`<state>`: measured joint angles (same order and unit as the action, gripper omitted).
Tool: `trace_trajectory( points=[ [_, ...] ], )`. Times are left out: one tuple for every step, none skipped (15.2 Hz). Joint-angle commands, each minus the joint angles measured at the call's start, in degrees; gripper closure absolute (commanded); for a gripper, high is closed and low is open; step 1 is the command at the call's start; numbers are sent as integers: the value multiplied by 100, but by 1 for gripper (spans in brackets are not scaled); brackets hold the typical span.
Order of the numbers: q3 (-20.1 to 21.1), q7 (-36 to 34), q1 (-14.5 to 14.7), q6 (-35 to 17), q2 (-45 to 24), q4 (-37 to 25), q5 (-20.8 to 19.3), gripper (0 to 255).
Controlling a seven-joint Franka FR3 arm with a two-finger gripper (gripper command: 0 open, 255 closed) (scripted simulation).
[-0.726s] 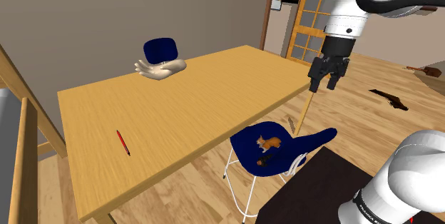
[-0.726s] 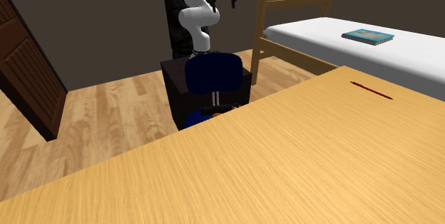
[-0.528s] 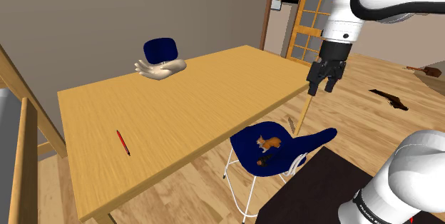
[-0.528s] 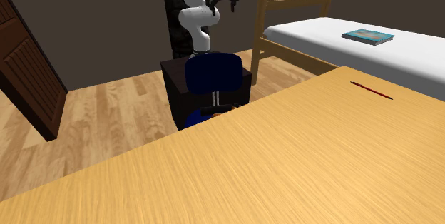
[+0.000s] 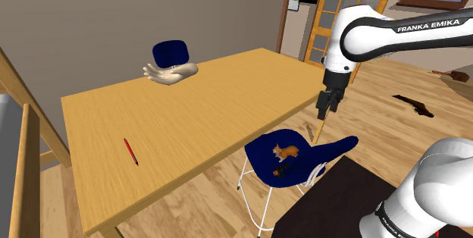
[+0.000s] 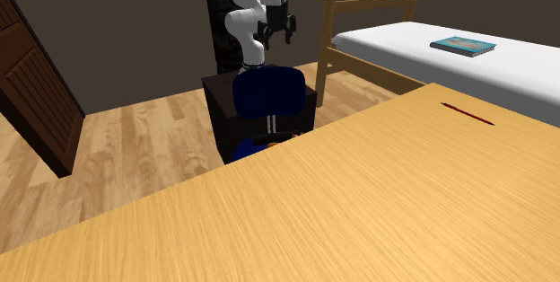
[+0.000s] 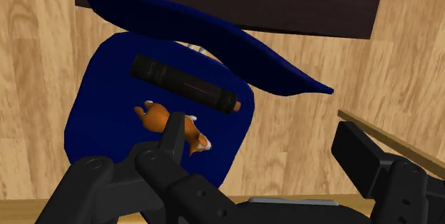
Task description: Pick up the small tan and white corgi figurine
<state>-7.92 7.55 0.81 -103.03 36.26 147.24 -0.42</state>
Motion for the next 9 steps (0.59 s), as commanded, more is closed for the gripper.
trace_trajectory(
  points=[
    [-89,321,31,-373,-263,126,-148,0],
    [-134,469,46,-578,-426,180,-215,0],
    [-179,615,63,-785,-598,226,-282,0],
    [-220,760,76,-995,-780,263,-345,0],
    [-262,902,92,-1206,-971,292,-406,0],
    [-304,1041,108,-1419,-1170,312,-466,0],
    [-344,1179,123,-1632,-1377,323,-522,0],
    [-381,1315,136,-1845,-1592,325,-575,0],
    [-415,1449,150,-2058,-1814,319,-625,0]
  ],
)
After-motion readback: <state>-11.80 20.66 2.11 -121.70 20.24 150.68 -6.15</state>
